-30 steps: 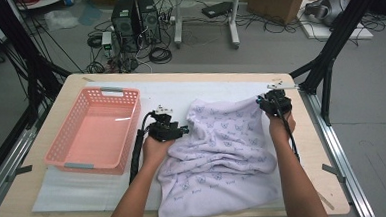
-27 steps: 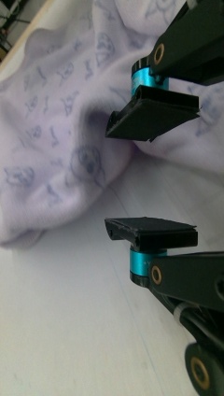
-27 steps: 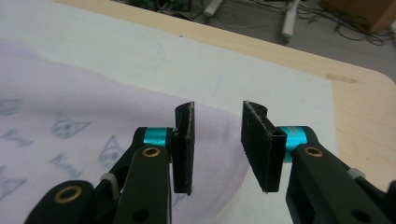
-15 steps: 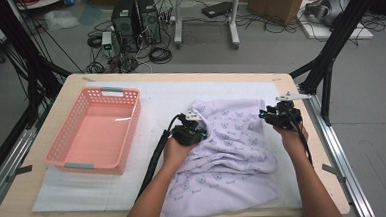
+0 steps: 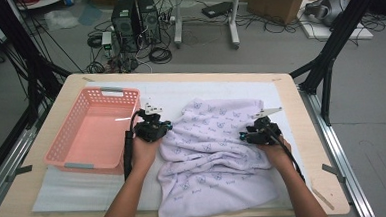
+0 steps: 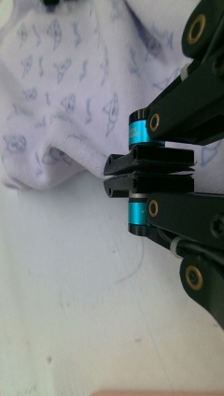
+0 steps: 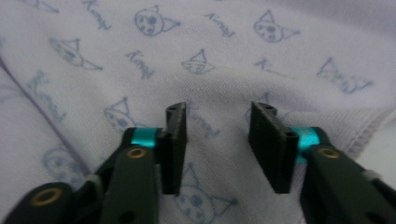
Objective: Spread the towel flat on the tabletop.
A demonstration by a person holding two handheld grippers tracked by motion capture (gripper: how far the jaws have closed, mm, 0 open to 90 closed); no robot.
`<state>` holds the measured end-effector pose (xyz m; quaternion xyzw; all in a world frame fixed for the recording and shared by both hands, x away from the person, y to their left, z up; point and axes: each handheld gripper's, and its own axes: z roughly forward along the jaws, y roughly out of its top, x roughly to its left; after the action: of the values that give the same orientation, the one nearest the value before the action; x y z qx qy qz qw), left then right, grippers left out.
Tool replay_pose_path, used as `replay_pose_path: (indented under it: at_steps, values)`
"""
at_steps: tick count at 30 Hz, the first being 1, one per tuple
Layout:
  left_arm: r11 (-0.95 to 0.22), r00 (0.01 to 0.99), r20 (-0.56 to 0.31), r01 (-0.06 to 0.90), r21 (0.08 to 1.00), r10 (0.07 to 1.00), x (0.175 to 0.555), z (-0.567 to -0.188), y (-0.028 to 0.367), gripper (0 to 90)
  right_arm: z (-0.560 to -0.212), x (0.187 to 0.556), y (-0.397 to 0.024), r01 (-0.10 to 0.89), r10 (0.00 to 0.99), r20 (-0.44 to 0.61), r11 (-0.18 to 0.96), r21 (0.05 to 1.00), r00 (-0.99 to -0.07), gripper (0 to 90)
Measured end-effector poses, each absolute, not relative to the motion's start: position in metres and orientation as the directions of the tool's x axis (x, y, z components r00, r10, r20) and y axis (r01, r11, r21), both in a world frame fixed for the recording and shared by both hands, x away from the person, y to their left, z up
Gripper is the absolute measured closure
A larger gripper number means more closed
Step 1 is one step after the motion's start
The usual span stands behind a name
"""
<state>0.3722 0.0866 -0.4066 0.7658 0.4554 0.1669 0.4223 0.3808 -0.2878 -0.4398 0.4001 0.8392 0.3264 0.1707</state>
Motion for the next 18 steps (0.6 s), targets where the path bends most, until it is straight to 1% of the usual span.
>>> replay_pose_path:
  at_steps: [2,4,5,6,8,9,11,13,15,16,17,18]
  values:
    - [-0.233,0.56,-0.16,0.564,0.792,0.813,0.37,-0.408,0.081,86.5,-0.438,0.378,-0.288,0.546,0.759,-0.029,0.493,0.677,-0.65,87.3]
    - [-0.236,0.589,-0.187,0.567,0.79,0.786,0.367,-0.412,0.074,85.7,-0.435,0.375,-0.292,0.552,0.758,-0.05,0.517,0.654,-0.65,88.1]
    - [-0.241,0.602,-0.205,0.575,0.782,0.772,0.365,-0.415,0.071,83.4,-0.433,0.373,-0.296,0.565,0.764,-0.048,0.516,0.643,-0.643,88.3]
    - [-0.248,0.613,-0.217,0.582,0.775,0.76,0.364,-0.418,0.069,78.8,-0.432,0.37,-0.302,0.57,0.77,-0.07,0.527,0.63,-0.634,88.4]
    - [-0.249,0.622,-0.233,0.588,0.77,0.747,0.363,-0.423,0.066,64.7,-0.429,0.359,-0.318,0.58,0.786,-0.099,0.528,0.62,-0.61,88.4]
    - [-0.24,0.619,-0.238,0.587,0.773,0.748,0.363,-0.424,0.066,59.3,-0.428,0.352,-0.327,0.586,0.797,-0.11,0.522,0.62,-0.595,88.4]
    - [-0.197,0.598,-0.255,0.585,0.787,0.76,0.366,-0.424,0.069,52.6,-0.428,0.337,-0.346,0.588,0.811,-0.113,0.505,0.632,-0.574,88.4]
    - [-0.148,0.578,-0.275,0.578,0.803,0.768,0.369,-0.425,0.072,50.8,-0.429,0.322,-0.363,0.597,0.827,-0.115,0.487,0.637,-0.551,88.3]
    - [-0.124,0.571,-0.277,0.564,0.817,0.773,0.373,-0.427,0.072,50.9,-0.43,0.312,-0.376,0.61,0.848,-0.085,0.442,0.657,-0.523,86.7]
    - [-0.114,0.567,-0.281,0.562,0.819,0.775,0.375,-0.43,0.071,51.9,-0.431,0.309,-0.381,0.615,0.857,-0.058,0.413,0.671,-0.513,83.6]
    - [-0.101,0.561,-0.29,0.564,0.82,0.775,0.378,-0.432,0.069,52.6,-0.43,0.306,-0.383,0.612,0.866,-0.047,0.39,0.688,-0.498,76.6]
    - [-0.091,0.554,-0.3,0.57,0.817,0.777,0.38,-0.435,0.066,53.2,-0.429,0.305,-0.384,0.601,0.868,-0.044,0.377,0.704,-0.494,71.8]
